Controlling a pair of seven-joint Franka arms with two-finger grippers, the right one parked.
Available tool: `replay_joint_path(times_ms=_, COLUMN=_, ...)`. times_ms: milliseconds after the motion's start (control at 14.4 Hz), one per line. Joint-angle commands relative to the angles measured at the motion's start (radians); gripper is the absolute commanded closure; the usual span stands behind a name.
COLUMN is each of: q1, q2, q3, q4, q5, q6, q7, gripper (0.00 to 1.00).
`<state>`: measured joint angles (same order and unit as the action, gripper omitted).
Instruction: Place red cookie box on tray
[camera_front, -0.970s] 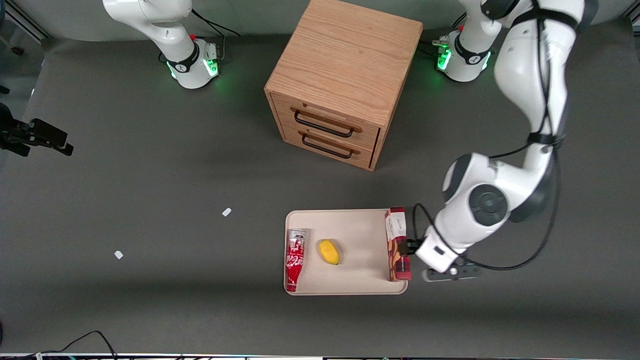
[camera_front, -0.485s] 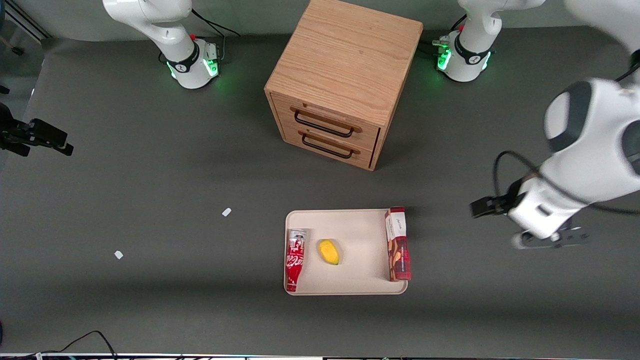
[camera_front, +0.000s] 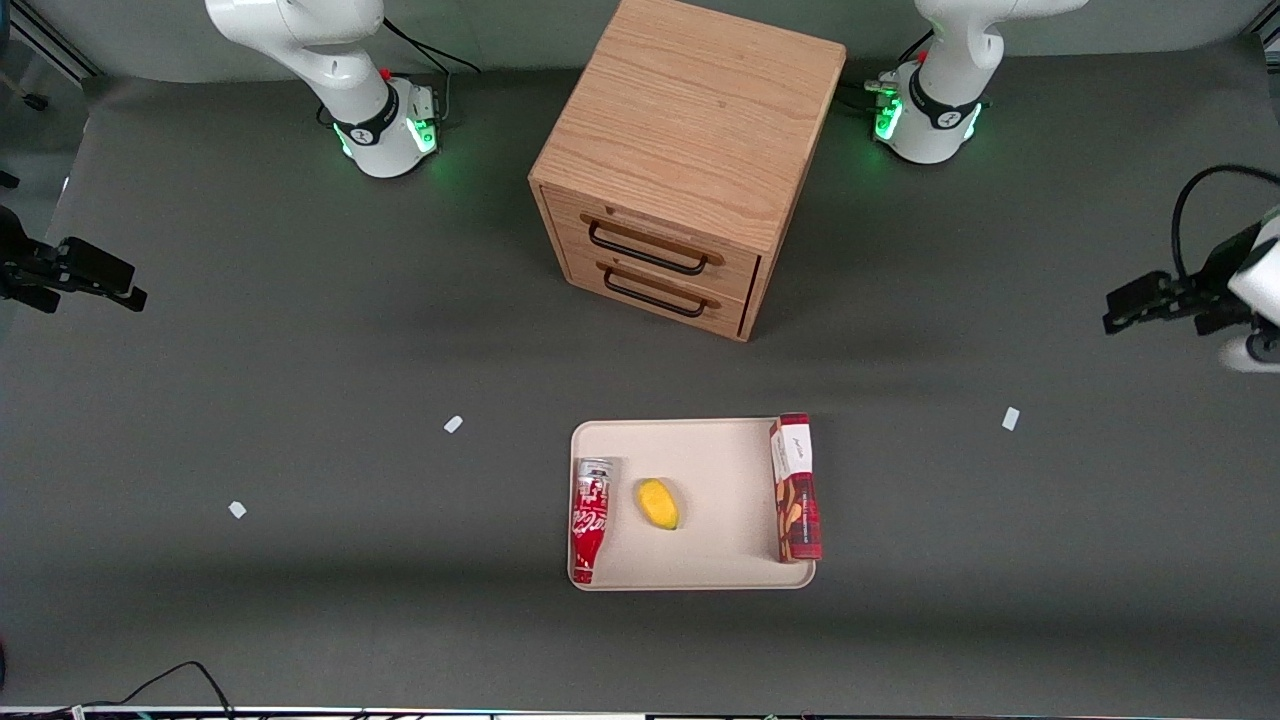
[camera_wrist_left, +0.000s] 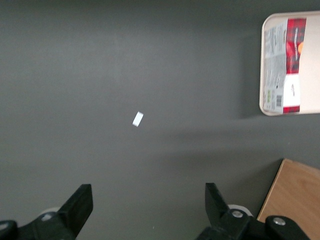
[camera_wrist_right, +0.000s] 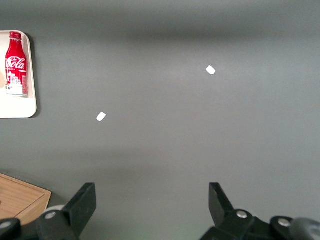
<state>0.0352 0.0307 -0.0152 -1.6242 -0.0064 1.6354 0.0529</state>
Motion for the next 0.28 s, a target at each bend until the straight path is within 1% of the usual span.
replay_joint_path(times_ms=0, q1=-0.005, q2=-0.118, q3=0.0, q4=-0.114, q5=0.0, q6=0.006, q7=0.018, gripper=0.0)
replay_joint_path(times_ms=208, q1=-0.005, q2=-0.13, q3=0.0, q4=-0.114, q5=0.002, q6=-0.006, q7=0.021, gripper=0.0)
